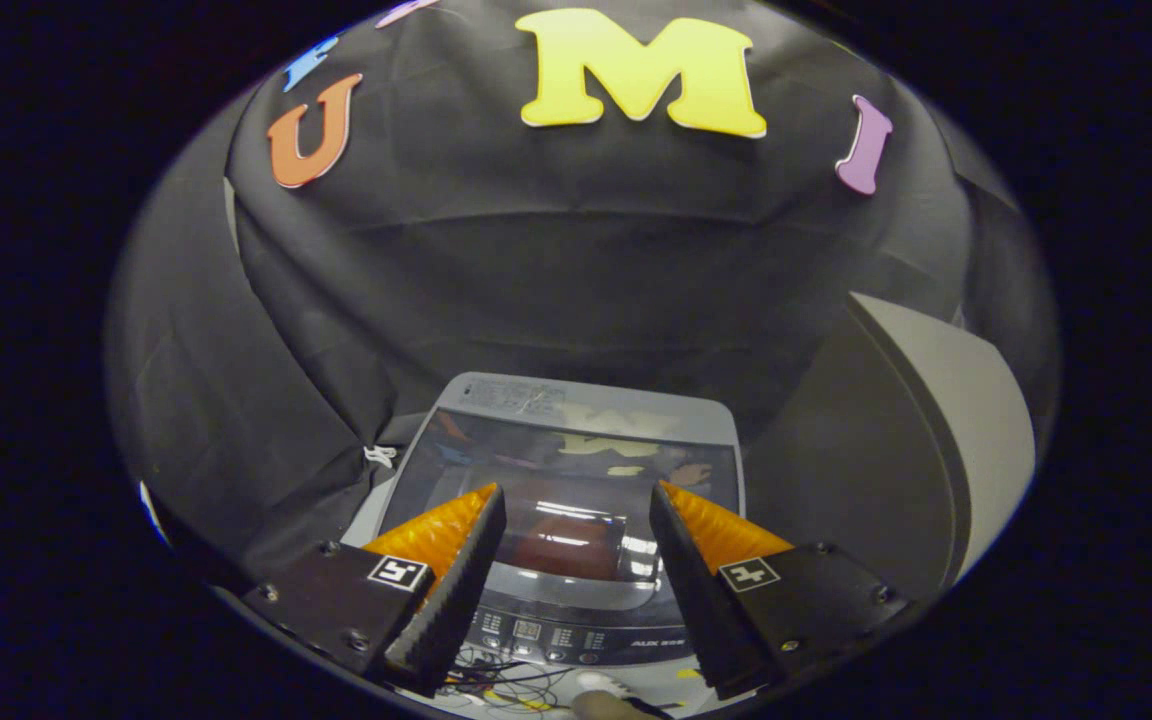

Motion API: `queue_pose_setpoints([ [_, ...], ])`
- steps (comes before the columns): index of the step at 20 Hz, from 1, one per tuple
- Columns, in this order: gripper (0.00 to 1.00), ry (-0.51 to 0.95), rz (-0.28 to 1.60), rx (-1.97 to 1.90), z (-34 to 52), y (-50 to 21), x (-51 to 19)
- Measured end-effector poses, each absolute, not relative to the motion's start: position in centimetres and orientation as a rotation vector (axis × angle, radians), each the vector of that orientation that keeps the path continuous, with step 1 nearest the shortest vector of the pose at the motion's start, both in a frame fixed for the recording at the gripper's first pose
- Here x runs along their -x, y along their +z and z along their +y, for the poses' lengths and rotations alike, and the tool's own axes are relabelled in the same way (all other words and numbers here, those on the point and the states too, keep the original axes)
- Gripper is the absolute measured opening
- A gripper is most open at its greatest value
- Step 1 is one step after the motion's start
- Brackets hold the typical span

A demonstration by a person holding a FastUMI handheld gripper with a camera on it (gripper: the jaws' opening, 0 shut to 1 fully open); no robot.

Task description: Put the clothes into the washing machine and then close the washing machine lid.

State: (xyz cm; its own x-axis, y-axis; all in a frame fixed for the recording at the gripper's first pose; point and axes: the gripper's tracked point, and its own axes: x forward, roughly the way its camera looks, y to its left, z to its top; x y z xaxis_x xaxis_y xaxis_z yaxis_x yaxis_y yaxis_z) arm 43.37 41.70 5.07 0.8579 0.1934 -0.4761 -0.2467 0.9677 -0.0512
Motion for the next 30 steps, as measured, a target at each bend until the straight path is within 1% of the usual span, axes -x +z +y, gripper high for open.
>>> queue_pose_setpoints([
  [4,0.91,0.251,0.370,0.108,39.2,9.2,-39.6],
  [6,0.91,0.292,0.292,0.066,38.3,12.4,-36.7],
  [10,0.92,0.246,0.122,0.055,32.4,18.8,-29.5],
  [13,0.97,0.219,-0.008,0.086,27.6,22.6,-23.2],
  [14,0.97,0.199,-0.029,0.096,25.5,23.0,-21.5],
  [15,1.00,0.190,-0.045,0.098,23.9,23.2,-19.5],
  [19,1.00,0.156,-0.046,0.054,17.2,20.8,-15.2],
  [26,1.00,0.110,-0.042,-0.023,4.8,10.4,-10.1],
  [30,1.00,0.074,0.031,-0.101,-1.2,2.2,-8.4],
])
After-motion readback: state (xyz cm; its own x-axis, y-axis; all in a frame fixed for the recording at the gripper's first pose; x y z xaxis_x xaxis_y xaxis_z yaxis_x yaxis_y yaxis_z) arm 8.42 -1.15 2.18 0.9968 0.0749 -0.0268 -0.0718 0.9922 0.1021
